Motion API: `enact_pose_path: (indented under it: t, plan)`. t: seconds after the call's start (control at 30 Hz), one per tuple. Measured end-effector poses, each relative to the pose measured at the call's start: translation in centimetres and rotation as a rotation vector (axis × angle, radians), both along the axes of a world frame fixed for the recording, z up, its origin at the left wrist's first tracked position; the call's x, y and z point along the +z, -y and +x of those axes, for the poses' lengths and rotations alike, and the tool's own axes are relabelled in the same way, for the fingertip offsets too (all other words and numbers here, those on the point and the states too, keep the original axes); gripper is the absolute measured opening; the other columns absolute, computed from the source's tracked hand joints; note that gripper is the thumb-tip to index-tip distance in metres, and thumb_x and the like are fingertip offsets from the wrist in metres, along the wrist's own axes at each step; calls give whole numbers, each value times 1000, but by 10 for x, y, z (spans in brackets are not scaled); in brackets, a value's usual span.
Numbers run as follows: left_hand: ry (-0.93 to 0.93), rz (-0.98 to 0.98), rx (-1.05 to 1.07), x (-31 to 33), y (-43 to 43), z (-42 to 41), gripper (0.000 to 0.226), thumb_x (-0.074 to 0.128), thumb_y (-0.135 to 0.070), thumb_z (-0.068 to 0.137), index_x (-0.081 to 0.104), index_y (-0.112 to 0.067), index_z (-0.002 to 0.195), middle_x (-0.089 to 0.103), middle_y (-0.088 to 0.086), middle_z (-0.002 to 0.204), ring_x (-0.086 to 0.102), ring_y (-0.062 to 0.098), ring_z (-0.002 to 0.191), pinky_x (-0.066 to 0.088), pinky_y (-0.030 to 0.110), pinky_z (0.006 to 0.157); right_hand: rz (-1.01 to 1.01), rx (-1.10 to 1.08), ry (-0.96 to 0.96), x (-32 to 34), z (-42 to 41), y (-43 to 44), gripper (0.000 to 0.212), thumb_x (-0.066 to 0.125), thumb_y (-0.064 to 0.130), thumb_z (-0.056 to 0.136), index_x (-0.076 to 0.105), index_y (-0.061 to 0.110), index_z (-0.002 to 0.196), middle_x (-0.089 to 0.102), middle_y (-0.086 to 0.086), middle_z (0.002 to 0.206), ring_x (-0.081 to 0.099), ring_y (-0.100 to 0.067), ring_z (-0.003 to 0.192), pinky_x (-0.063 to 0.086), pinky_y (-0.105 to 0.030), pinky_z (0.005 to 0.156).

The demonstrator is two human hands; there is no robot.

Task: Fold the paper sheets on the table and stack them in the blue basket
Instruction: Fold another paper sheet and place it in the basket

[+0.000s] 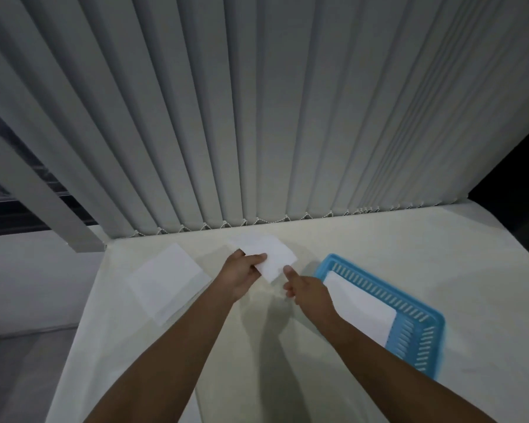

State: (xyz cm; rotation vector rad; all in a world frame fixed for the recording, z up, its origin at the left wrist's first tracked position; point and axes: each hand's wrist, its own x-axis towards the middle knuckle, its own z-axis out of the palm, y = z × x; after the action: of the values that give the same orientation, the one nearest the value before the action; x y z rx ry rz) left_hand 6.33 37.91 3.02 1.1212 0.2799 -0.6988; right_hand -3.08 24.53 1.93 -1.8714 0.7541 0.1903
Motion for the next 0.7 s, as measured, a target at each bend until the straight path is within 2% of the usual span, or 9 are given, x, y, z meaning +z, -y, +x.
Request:
enact_pose_path:
  t: [0.03, 0.1, 0.2, 0.27, 0.37, 0.47, 0.6, 0.7]
  plan:
    - [5, -28, 10, 3, 3, -6, 32, 56, 6, 88, 55, 4, 120, 67, 15, 108, 66, 23, 92, 60, 30, 76, 184, -106, -14, 4, -1, -4, 51, 47, 58, 91, 71, 14, 83, 69, 1, 79, 59, -17, 71, 45, -30, 72]
    - [10, -43, 6, 6, 8, -19, 29, 58, 2, 88, 57, 2, 118, 67, 14, 107, 65, 22, 92, 57, 31, 81, 364, -267, 45, 8, -2, -7, 38, 54, 47, 92, 68, 13, 85, 66, 1, 79, 56, -16, 70, 44, -28, 67]
    - [-17, 5, -23, 8, 13, -38, 5, 60, -9, 90, 61, -11, 95, 68, 4, 95, 63, 16, 87, 51, 31, 86, 362, -384, 193, 14, -7, 1, 18, 61, 23, 90, 61, 13, 75, 60, -3, 71, 53, -15, 65, 43, -25, 63]
    - [-37, 23, -19, 8, 14, -43, 7, 57, -20, 94, 61, -15, 93, 68, 2, 91, 63, 15, 86, 50, 30, 85, 300, -379, 231, 16, -12, 9, 19, 61, 14, 89, 58, 11, 71, 57, -4, 65, 51, -15, 61, 43, -27, 64]
    - [-42, -18, 28, 6, 15, -43, 21, 50, -28, 97, 62, -13, 106, 70, 2, 97, 64, 15, 91, 48, 31, 89, 214, -339, 221, 17, -26, 19, 24, 63, 13, 88, 54, 12, 65, 54, -3, 60, 48, -14, 59, 42, -27, 64]
    - [-47, -35, 91, 5, 17, -45, 20, 52, -26, 97, 61, -12, 108, 69, 3, 100, 64, 15, 92, 47, 32, 92, 168, -324, 203, 12, -43, 29, 22, 64, 15, 87, 56, 11, 67, 57, -4, 66, 52, -14, 62, 46, -31, 72]
    - [-68, -47, 135, 6, 28, -54, 5, 60, -16, 92, 64, -12, 93, 68, 3, 93, 64, 15, 85, 51, 26, 78, 309, -475, 224, 9, -62, 40, 13, 62, 16, 90, 61, 10, 78, 59, -5, 76, 54, -14, 69, 49, -30, 76]
    - [-83, -86, 115, 5, 44, -65, 4, 61, -11, 91, 63, -10, 93, 68, 5, 95, 64, 16, 85, 52, 26, 76, 494, -570, 203, 5, -71, 47, 13, 65, 21, 89, 60, 11, 83, 58, -6, 80, 52, -18, 76, 48, -30, 75]
